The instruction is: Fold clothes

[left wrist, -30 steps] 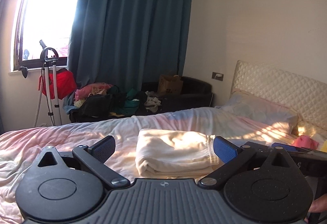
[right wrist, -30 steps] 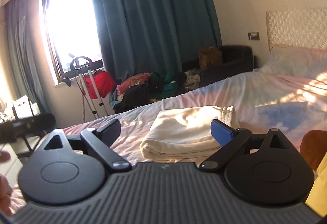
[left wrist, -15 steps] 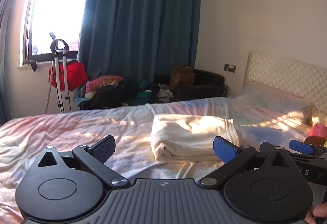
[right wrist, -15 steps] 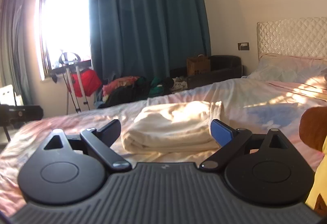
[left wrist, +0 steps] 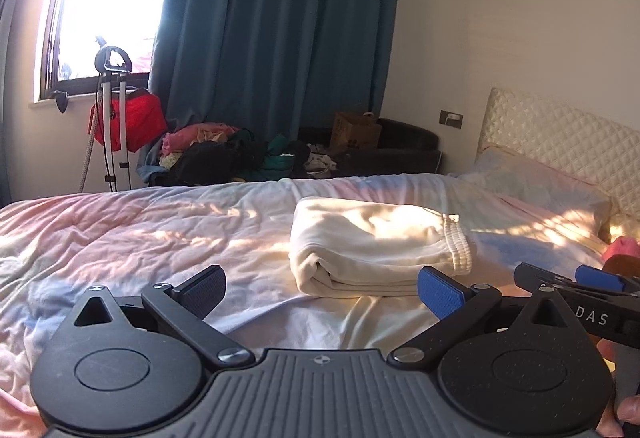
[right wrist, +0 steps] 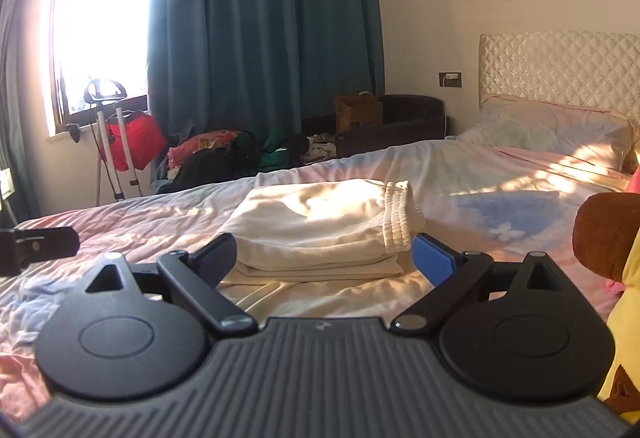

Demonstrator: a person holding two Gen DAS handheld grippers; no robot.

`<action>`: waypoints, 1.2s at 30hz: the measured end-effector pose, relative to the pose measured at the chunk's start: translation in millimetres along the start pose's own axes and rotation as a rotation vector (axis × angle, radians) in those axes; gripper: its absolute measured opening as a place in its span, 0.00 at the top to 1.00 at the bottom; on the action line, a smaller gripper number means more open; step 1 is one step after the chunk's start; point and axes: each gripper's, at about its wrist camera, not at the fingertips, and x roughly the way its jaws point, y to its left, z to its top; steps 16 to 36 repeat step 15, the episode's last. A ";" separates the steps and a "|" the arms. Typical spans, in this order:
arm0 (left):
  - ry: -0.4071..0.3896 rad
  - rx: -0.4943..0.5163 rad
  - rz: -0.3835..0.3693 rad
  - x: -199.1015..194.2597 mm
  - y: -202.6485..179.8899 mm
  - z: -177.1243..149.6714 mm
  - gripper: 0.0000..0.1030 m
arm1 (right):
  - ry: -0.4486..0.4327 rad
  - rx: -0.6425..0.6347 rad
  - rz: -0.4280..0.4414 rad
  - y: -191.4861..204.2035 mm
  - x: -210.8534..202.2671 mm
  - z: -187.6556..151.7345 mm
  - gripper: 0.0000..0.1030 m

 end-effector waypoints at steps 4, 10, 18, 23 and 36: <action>-0.004 -0.029 0.002 -3.7 8.4 -0.5 0.00 | 0.016 0.009 0.004 -3.4 1.2 1.0 0.07; -0.008 -0.022 0.040 -7.9 8.9 -1.7 0.00 | -0.004 -0.009 -0.004 -1.2 -1.6 1.6 0.07; 0.000 -0.022 0.047 -8.3 9.4 -4.8 0.00 | 0.007 -0.009 -0.003 -1.0 0.4 2.7 0.07; 0.000 -0.022 0.047 -8.3 9.4 -4.8 0.00 | 0.007 -0.009 -0.003 -1.0 0.4 2.7 0.07; 0.000 -0.022 0.047 -8.3 9.4 -4.8 0.00 | 0.007 -0.009 -0.003 -1.0 0.4 2.7 0.07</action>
